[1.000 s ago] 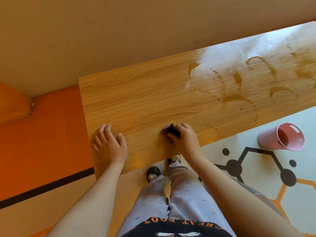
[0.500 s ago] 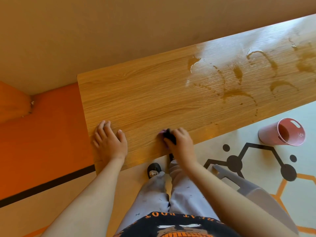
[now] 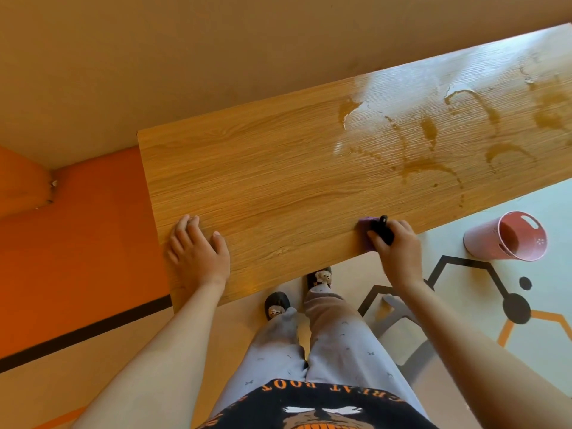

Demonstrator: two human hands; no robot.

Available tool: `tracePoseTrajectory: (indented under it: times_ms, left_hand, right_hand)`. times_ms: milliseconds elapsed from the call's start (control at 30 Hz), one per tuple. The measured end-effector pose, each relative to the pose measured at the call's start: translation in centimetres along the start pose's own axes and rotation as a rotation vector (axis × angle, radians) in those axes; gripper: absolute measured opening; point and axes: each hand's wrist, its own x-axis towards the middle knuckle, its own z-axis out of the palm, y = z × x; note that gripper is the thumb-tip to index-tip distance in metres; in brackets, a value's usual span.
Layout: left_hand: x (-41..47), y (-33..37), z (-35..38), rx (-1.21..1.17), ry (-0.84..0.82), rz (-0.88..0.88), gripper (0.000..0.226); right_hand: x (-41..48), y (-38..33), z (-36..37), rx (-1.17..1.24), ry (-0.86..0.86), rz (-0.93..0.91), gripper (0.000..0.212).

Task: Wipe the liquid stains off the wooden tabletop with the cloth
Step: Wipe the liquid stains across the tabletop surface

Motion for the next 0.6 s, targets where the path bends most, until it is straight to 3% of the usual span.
tracePoseTrajectory:
  times_ms: [100, 267, 433, 600]
  left_hand:
    - [0.0, 0.1, 0.0, -0.006, -0.004, -0.01, 0.046]
    - [0.1, 0.1, -0.1, -0.003, -0.017, -0.005, 0.046]
    - [0.0, 0.0, -0.3, -0.014, -0.047, 0.007, 0.046]
    - [-0.1, 0.5, -1.4, -0.089, -0.091, 0.036, 0.049]
  right_hand:
    - [-2.2, -2.2, 2.3, 0.036, -0.039, -0.047, 0.01]
    - [-6.2, -6.7, 7.1, 0.058, -0.246, -0.287, 0.015]
    - [-5.9, -7.1, 7.0, -0.041, -0.364, -0.494, 0.017]
    - [-3.6, -3.8, 4.0, -0.056, -0.326, -0.434, 0.015]
